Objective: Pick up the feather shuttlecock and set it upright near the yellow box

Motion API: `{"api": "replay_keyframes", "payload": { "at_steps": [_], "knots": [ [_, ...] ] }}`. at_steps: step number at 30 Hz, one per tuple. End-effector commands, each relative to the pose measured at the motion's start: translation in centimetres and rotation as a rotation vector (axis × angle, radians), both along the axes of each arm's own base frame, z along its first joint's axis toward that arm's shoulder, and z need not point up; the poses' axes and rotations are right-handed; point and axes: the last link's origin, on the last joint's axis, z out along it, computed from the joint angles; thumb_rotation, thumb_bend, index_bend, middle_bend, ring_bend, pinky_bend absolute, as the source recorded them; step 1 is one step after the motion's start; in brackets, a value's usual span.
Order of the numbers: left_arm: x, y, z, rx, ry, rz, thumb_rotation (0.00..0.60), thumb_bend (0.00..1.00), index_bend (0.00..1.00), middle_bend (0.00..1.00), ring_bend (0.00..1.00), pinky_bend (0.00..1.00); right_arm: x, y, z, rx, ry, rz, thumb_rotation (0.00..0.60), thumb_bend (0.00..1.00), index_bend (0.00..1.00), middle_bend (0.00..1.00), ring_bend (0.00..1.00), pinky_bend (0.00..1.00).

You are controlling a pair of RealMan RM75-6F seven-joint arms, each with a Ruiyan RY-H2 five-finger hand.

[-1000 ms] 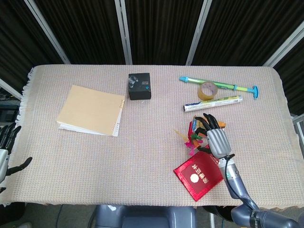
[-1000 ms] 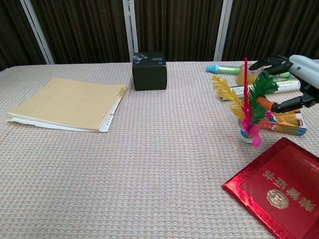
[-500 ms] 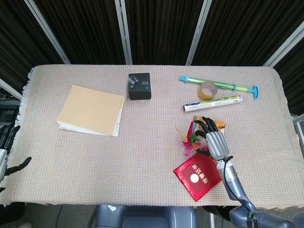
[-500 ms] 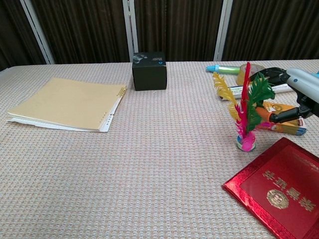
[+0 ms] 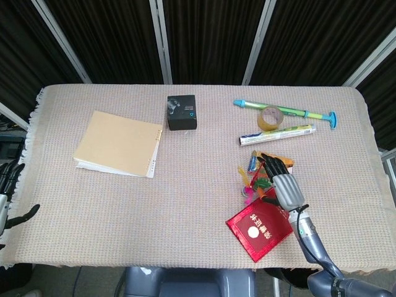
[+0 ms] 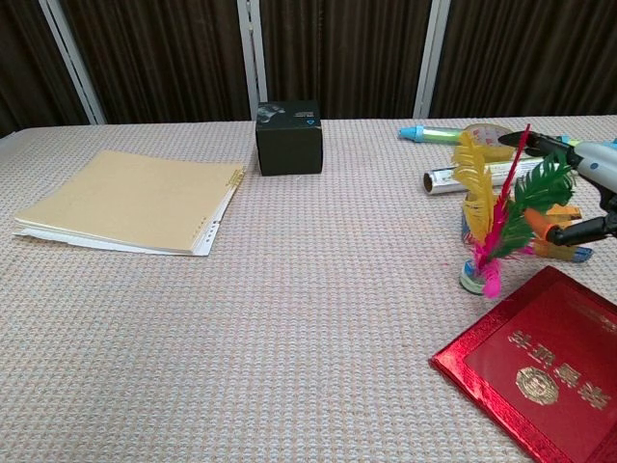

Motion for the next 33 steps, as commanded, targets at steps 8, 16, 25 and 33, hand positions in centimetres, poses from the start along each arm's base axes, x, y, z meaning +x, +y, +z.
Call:
{"api": "replay_keyframes", "payload": {
  "at_steps": [8, 16, 25, 33],
  "knots": [
    [0.0, -0.1, 0.1, -0.001, -0.005, -0.004, 0.578, 0.21, 0.00, 0.00, 0.00, 0.00, -2.9, 2.8, 4.1, -0.055, 0.081, -0.088, 0.600, 0.33, 0.00, 0.00, 0.00, 0.00],
    [0.1, -0.2, 0.1, -0.007, -0.012, -0.005, 0.576, 0.21, 0.00, 0.00, 0.00, 0.00, -2.2, 5.4, 8.9, -0.132, 0.184, -0.093, 0.600, 0.04, 0.00, 0.00, 0.00, 0.00],
    [-0.7, 0.1, 0.1, -0.017, 0.046, 0.073, 0.579, 0.20, 0.00, 0.00, 0.00, 0.00, -5.3, 9.1, 15.3, -0.291, 0.503, -0.204, 0.600, 0.04, 0.00, 0.00, 0.00, 0.00],
    [0.0, -0.3, -0.5, -0.027, 0.062, 0.065, 0.580, 0.20, 0.00, 0.00, 0.00, 0.00, -6.5, 9.8, 13.0, -0.338, 0.568, -0.230, 0.600, 0.04, 0.00, 0.00, 0.00, 0.00]
  ]
}}
